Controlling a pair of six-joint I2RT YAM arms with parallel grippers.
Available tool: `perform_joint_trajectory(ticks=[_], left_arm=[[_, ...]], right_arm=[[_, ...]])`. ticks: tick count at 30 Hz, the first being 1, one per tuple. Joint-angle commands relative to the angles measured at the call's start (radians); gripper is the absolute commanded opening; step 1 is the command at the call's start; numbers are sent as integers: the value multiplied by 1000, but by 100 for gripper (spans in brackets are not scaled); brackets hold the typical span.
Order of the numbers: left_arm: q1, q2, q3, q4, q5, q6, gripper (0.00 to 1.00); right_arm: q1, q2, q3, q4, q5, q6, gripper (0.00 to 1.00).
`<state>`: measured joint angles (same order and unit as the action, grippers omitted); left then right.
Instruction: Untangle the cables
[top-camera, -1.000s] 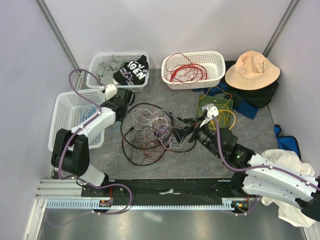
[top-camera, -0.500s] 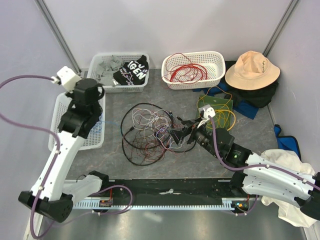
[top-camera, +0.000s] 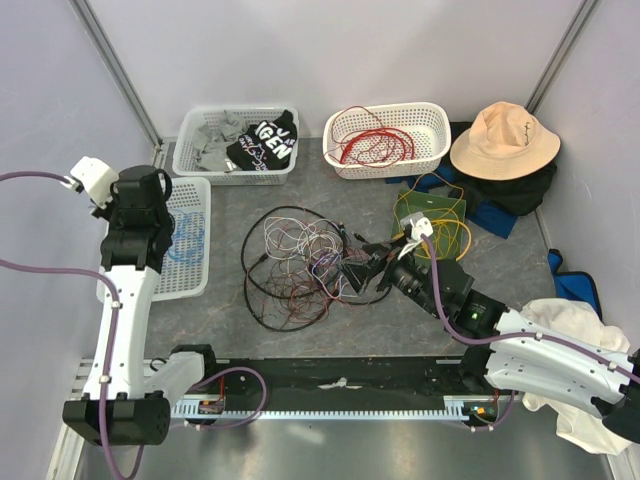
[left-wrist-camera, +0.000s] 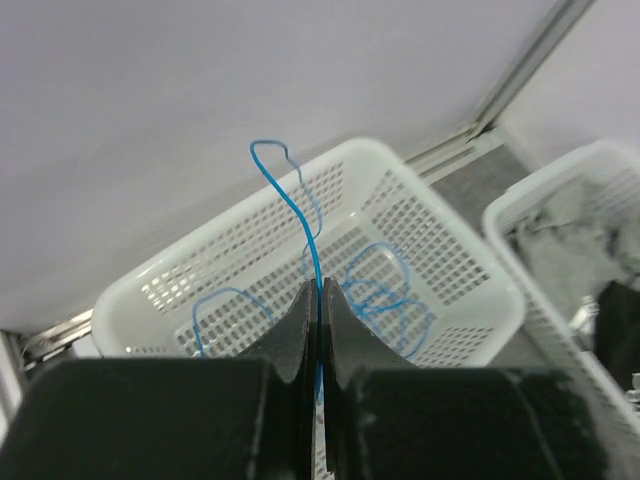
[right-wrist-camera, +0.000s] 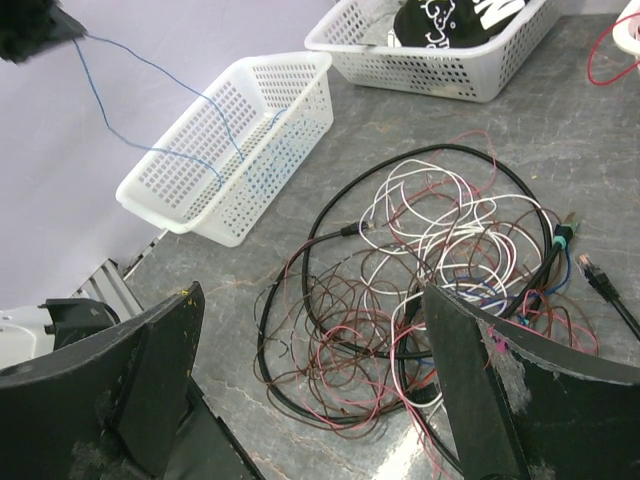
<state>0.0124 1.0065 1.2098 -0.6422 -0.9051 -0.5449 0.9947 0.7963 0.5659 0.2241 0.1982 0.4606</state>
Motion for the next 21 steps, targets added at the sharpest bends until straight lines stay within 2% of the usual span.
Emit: perform_joint_trajectory(ticks=[1,6,7,8,10,11,12,13,15,19,21], left_arm=[[60,38,-99,-4,78,-76,2],[77,119,-133,42,175,-96,2],[75,133,-125,42,216,-90,6],[77,147,-107,38,247,-83,15],[75,168,-92,29,325,-87,43],[74,165,-89,29,343,-93,65],[74,149,-90,30,379,-99,77],[74,136,-92,33,399,-98,99],[70,112,-76,35,440,-83,100],[31,-11,-79,44,671,-46,100],[-104,-58,-114,59,706,-44,100]], right_arm=[[-2,-34,-24,21,-8,15,98],[-2,-36,-35,12,3,12,98],[-4,-29,-35,12,1,10,98],[-2,-25,-34,12,0,10,98],[-2,-14,-29,8,1,10,98],[-2,-6,-29,9,1,9,98],[-2,-5,-24,8,3,9,98],[-2,-5,-23,6,1,4,98],[-2,0,-17,-5,9,1,98],[-2,15,15,-28,29,-16,98],[-2,21,31,-52,40,-34,98]])
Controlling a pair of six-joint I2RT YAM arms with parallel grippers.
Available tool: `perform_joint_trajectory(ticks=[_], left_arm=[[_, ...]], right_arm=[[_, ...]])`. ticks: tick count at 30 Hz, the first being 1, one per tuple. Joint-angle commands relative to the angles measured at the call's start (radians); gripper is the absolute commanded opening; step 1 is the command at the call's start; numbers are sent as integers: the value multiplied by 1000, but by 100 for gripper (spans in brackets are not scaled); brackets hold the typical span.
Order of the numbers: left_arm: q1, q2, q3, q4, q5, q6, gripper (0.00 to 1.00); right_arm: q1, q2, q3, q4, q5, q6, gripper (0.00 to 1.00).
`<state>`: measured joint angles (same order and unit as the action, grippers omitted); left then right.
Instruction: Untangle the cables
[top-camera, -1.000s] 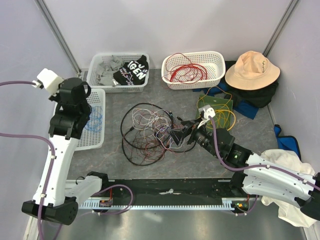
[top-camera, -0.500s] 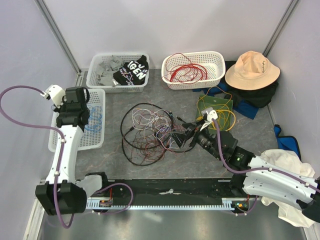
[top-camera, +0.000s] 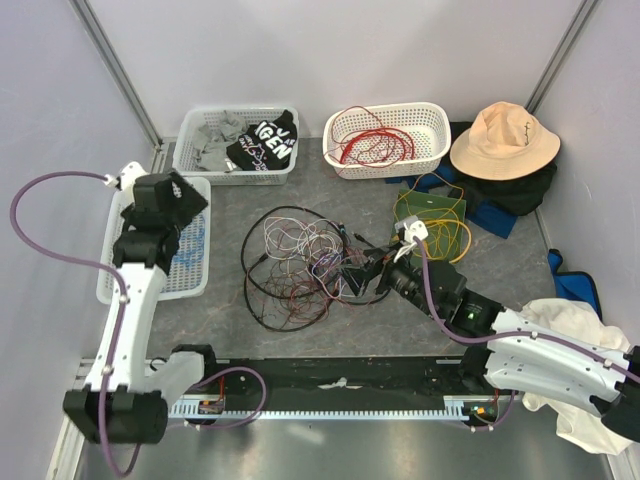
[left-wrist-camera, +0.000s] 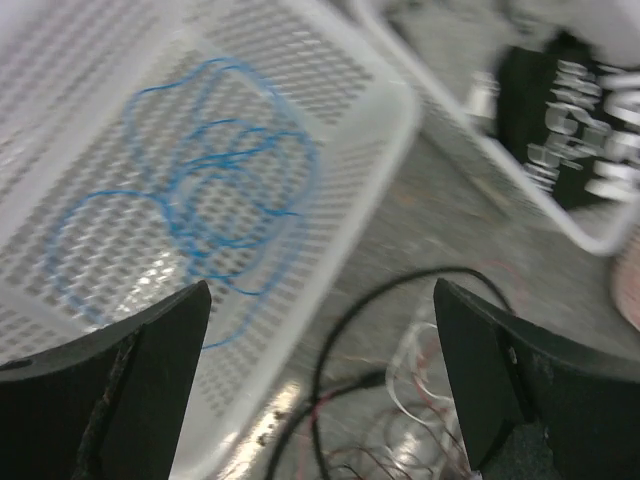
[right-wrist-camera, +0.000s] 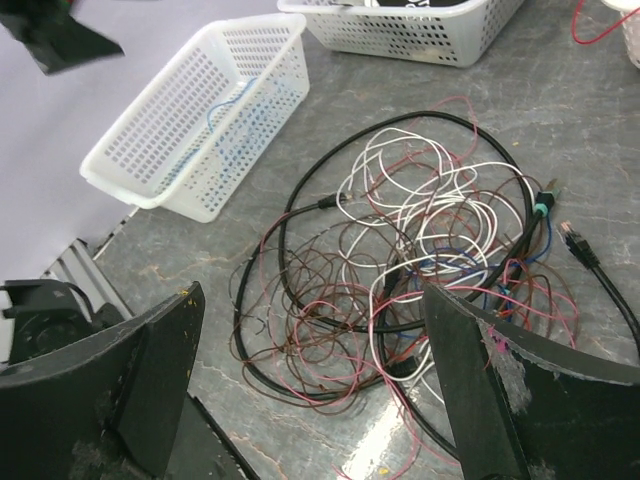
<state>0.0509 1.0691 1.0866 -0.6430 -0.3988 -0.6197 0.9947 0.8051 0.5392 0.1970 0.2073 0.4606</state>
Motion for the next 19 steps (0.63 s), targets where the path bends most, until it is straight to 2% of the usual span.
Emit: perform_joint_trajectory(ticks=[1,2,4,5,8,13,19], left_arm=[[-214,-136,-7,72,157,31,100],[-370,-158,-34,77,117,31,100],[-518,-156,-60,72,-10,-6,100],[-631,-147,-91,75,-34,-20,100],[-790,-109,-155,81,-83,-84,100],[-920,-52,-208,106,-87,-83,100],[-944,-89,-252,143,-80,-61,100]], right_arm=[[-1,14,73,-34,38,-40,98],[-2,9,79,-47,56,-49,98],[-4,0,94,-85,79,-72,98],[-2,-4,100,-99,113,-77,98],[-2,-23,122,-165,168,-99,98],[-1,-69,123,-248,239,-132,98],[-2,-122,114,-294,311,-131,98]])
